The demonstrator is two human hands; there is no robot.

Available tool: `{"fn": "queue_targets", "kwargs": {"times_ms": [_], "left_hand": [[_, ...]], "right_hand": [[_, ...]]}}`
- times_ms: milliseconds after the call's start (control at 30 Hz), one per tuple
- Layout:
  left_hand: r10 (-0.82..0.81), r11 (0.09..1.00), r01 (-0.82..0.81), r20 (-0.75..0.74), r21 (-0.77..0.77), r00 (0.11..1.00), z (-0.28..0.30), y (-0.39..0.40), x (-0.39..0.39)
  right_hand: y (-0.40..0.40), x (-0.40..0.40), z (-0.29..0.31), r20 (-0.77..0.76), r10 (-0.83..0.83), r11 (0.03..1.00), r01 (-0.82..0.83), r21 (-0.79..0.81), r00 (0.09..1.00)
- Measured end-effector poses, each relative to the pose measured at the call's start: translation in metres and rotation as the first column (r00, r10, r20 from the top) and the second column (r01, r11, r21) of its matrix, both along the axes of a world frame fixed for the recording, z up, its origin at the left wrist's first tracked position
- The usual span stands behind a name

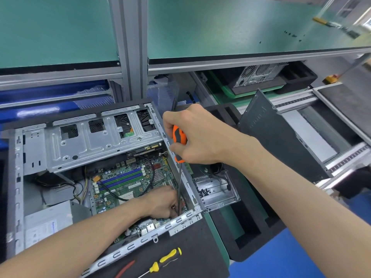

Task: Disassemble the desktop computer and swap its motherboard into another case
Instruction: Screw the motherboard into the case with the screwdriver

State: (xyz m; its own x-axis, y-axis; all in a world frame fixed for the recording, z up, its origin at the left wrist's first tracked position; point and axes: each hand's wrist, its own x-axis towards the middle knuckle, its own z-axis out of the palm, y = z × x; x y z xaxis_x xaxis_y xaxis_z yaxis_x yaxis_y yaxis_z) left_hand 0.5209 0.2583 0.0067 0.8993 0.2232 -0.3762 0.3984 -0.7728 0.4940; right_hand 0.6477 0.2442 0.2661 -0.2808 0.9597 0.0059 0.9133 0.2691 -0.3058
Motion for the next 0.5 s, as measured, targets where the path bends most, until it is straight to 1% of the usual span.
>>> {"fn": "queue_targets", "kwargs": {"times_ms": [233,400,500], "left_hand": [[-0.041,0.998,0.037,0.081,0.057,0.996,-0.0002,-0.0035,-0.0036],[-0.028,0.999,0.024,0.101,0.042,0.995,-0.0041,-0.0048,-0.0035],[-0.024,0.999,0.020,0.092,0.045,0.995,-0.0050,-0.0055,-0.0041]], "right_hand": [[-0.0036,0.0036,0.0009,0.011,-0.027,1.000,0.027,0.013,1.000],[-0.0049,0.0030,0.0017,0.005,-0.025,1.000,0.025,-0.002,1.000],[-0.0056,0.0026,-0.0008,0.075,-0.026,0.999,0.024,0.023,0.997]]}}
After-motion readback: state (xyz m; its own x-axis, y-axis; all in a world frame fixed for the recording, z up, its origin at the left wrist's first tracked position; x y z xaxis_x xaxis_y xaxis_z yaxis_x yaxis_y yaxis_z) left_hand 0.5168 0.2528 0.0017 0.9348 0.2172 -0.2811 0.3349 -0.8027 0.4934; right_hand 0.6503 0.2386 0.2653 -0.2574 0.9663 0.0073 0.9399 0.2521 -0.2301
